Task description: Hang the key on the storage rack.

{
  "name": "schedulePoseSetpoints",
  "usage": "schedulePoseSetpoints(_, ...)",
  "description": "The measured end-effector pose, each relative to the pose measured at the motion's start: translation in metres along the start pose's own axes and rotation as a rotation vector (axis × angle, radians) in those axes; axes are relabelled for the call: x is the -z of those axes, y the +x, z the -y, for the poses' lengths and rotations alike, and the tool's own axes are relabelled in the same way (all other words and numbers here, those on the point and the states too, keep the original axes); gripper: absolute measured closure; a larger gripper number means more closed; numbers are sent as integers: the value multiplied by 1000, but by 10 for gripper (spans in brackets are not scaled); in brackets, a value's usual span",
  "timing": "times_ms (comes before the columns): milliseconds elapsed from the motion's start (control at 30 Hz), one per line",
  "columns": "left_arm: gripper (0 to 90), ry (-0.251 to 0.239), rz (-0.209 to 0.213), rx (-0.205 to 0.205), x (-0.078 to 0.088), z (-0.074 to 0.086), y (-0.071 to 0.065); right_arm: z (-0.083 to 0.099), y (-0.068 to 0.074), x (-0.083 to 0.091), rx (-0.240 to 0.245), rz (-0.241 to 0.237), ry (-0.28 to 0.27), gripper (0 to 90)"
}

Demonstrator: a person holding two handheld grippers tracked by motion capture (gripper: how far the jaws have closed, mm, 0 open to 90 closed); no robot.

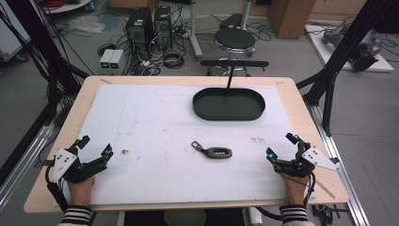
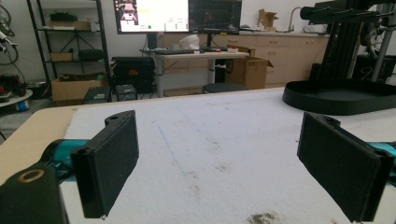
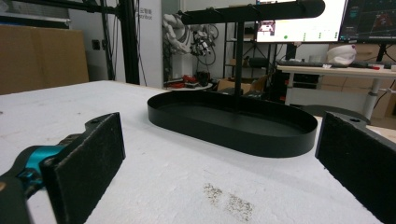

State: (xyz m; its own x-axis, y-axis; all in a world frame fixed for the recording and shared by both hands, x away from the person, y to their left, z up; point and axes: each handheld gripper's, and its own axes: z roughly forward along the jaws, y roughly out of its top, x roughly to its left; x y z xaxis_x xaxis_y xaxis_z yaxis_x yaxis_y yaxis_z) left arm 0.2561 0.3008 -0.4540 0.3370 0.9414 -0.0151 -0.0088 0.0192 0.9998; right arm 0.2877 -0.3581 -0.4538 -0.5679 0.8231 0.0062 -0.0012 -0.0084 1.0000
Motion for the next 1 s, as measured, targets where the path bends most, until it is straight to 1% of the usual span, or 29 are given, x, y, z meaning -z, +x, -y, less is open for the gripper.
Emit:
schedulePoseSetpoints(133,131,-4,1,-5,0,0,0,0,0,0,-2,-2,4,4)
schedulePoseSetpoints(167,131,-5,1,-4,0,0,0,-1,-2,-1,-19,-1,8,4)
schedulePoseSetpoints(200,131,-5,1,-4,0,0,0,-1,-2,-1,-19,-1,8,4)
schedulePoseSetpoints(233,131,-5,1,-4,0,0,0,-2,-5,-1,-20,-6,23,4)
schedulePoseSetpoints(300,131,-4,1,-4,0,0,0,-4,-5,-1,-17,-6,34,4)
schedulePoseSetpoints(333,131,-4,0,-1,0,0,0,-7,-7,-2,-2,-14,40,4)
schedulePoseSetpoints(400,131,-4,-1,2,0,0,0,-13,-8,-4,0,-32,56,4)
schedulePoseSetpoints(433,131,-5,0,2,0,0,0,-25,-8,-8,23,-55,84,4)
schedulePoseSetpoints(500,131,-3,-1,2,0,0,0,-34,-7,-12,52,-72,97,4)
schedulePoseSetpoints(533,131,-3,0,2,0,0,0,-34,-7,-12,52,-72,97,4)
schedulePoseSetpoints(567,131,-2,0,-1,0,0,0,-46,-6,-17,73,-104,116,4)
schedulePoseSetpoints(600,131,-2,0,-1,0,0,0,-50,-6,-19,78,-117,123,4)
schedulePoseSetpoints(633,131,-1,0,-1,0,0,0,-50,-6,-19,78,-117,123,4)
schedulePoseSetpoints(667,131,-3,0,1,0,0,0,-61,-5,-24,105,-154,158,4)
schedulePoseSetpoints(733,131,-2,-1,1,0,0,0,-70,-2,-30,126,-176,184,4)
schedulePoseSetpoints(767,131,-1,0,-1,0,0,0,-74,-1,-32,135,-189,197,4)
schedulePoseSetpoints(800,131,-3,0,1,0,0,0,-74,-1,-32,135,-189,197,4)
schedulePoseSetpoints(833,131,-3,0,2,0,0,0,-78,0,-35,151,-201,205,4)
schedulePoseSetpoints(867,131,-4,0,2,0,0,0,-87,3,-41,174,-228,236,4)
schedulePoseSetpoints(900,131,-3,0,2,0,0,0,-87,3,-41,174,-228,236,4)
schedulePoseSetpoints(933,131,-3,0,1,0,0,0,-93,7,-49,197,-262,261,4)
schedulePoseSetpoints(967,131,-3,-1,1,0,0,0,-95,9,-50,188,-273,284,4)
schedulePoseSetpoints(1000,131,-3,0,2,0,0,0,-95,9,-50,188,-273,284,4)
